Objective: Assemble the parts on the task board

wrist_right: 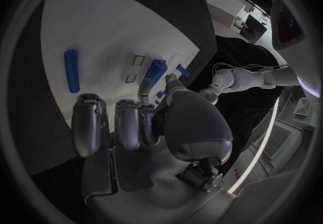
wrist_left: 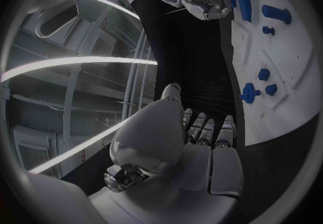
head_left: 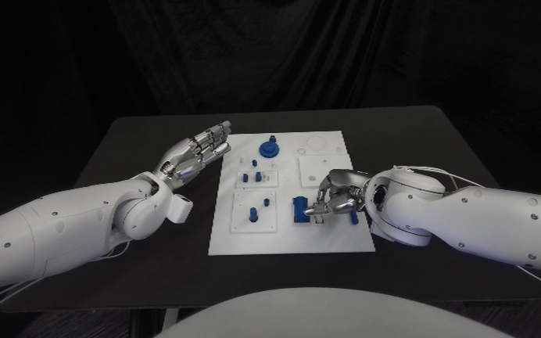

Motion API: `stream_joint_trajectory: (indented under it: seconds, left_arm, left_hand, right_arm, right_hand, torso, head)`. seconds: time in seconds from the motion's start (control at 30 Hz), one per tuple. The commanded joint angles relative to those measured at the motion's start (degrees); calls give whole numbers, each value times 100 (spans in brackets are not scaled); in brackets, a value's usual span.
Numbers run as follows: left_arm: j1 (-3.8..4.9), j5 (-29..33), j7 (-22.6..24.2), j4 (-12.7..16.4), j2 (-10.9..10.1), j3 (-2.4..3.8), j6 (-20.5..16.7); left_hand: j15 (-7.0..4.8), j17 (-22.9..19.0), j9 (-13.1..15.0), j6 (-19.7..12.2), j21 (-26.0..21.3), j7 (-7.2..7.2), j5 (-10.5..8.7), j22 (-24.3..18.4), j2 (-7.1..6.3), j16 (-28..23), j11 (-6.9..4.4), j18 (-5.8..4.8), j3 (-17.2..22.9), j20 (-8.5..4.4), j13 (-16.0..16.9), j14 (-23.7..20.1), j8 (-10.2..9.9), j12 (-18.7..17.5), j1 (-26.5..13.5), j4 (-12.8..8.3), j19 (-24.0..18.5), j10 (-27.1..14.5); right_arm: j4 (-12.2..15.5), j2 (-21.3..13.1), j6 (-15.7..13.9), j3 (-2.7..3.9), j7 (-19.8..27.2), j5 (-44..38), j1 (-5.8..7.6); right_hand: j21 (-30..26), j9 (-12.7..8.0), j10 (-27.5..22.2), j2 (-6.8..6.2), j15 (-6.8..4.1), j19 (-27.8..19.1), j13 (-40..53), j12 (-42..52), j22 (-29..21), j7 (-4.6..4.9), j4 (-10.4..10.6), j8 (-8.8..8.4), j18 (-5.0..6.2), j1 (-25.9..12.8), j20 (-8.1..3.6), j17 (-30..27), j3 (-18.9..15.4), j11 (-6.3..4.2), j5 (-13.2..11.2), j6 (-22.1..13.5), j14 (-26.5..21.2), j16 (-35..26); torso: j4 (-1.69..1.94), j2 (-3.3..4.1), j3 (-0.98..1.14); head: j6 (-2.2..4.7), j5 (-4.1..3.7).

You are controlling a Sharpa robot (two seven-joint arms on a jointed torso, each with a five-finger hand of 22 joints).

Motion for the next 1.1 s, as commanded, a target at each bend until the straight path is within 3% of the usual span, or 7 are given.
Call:
stream_joint_trajectory:
  seconds: [0.03,0.33,1.1]
  left_arm:
    - [-10,3,328,-3,18,6,64]
    - [-22,3,327,-18,18,6,74]
    - [-46,3,322,-28,17,6,102]
  left_hand:
    - [36,-5,6,-13,21,35,29,9,11,-38,31,60,43,49,6,-1,28,24,50,2,1,-3]
    - [41,-4,6,-16,21,38,31,7,12,-37,34,60,46,51,6,0,28,21,52,1,1,-4]
    - [45,-5,6,-15,20,42,31,4,11,-38,39,60,48,53,6,-2,28,21,53,-1,0,-4]
  right_arm:
    - [-11,16,146,1,-8,-204,-36]
    - [-85,79,116,1,-14,-216,-117]
    - [-366,298,151,2,-23,-218,-189]
  right_hand:
    - [19,35,604,-51,-50,217,1506,15,1215,-29,11,45,-1,-31,-55,261,-47,-38,-24,-29,374,34]
    - [20,126,604,-80,-76,216,1506,15,1215,-62,116,146,-1,-31,-81,270,-79,-68,-27,-23,375,37]
    - [-5,231,604,216,-100,209,1506,15,1207,-97,-3,277,5,342,-105,288,55,-99,32,0,380,44]
  torso:
    - [-2,-2,2]
    - [0,-2,-2]
    - [-3,-4,1]
  head:
    - [-1,14]
    - [-1,33]
    - [-1,51]
